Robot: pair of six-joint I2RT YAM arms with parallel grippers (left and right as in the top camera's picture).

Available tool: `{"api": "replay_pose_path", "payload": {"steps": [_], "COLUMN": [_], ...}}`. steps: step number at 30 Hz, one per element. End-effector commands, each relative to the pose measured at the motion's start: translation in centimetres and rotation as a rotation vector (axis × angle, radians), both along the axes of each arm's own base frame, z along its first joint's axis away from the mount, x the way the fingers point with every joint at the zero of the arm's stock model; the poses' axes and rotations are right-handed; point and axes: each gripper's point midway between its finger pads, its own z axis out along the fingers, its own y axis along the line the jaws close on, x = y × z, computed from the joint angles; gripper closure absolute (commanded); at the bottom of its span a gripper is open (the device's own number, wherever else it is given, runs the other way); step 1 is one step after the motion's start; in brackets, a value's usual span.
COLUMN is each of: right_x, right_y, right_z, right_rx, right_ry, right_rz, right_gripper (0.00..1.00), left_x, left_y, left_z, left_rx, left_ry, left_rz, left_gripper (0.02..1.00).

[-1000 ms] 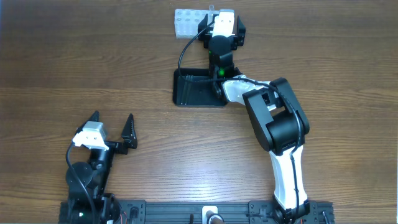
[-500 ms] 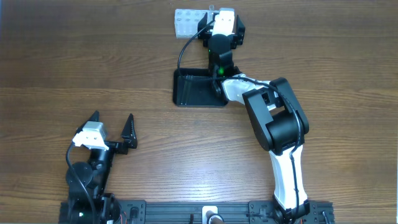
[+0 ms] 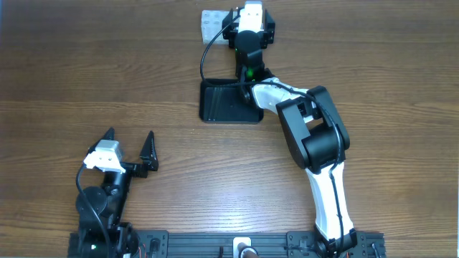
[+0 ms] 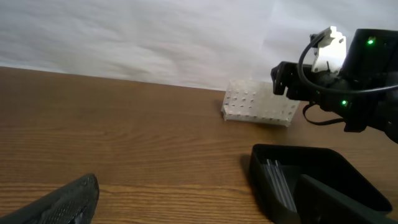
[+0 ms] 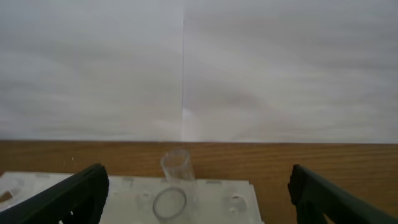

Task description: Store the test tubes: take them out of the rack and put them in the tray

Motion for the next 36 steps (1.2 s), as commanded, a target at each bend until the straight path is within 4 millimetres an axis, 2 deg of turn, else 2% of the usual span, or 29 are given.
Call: {"api": "replay_pose_path", "payload": {"steps": [1, 12, 27, 36], "right_x": [0.0, -0.1, 0.2, 0.1], "right_y": [1.3, 1.9, 0.9, 0.5], "right_z": [-0.1, -0.3, -0.7, -1.7], "right_rx": [-0.014, -0.015, -0.017, 0.002], "right_ry": [0.006, 0.013, 0.025, 0.064], "right_rz": [0.027, 0.043, 0.027, 0.01], "right_gripper": [0.11, 0.229, 0.413, 0.421], "left_x": [0.0, 0.0, 0.0, 0.0], "left_y": [0.0, 0.0, 0.0, 0.0], "left_z": [-0.1, -0.1, -0.1, -0.1], "left_rx": [-0.007, -0.007, -0.007, -0.007], "left_ry": [0.001, 0.001, 0.001, 0.001], "left_rz": [-0.004, -0.003, -0.003, -0.004], "left_gripper": [0.018, 0.018, 0.018, 0.025]}}
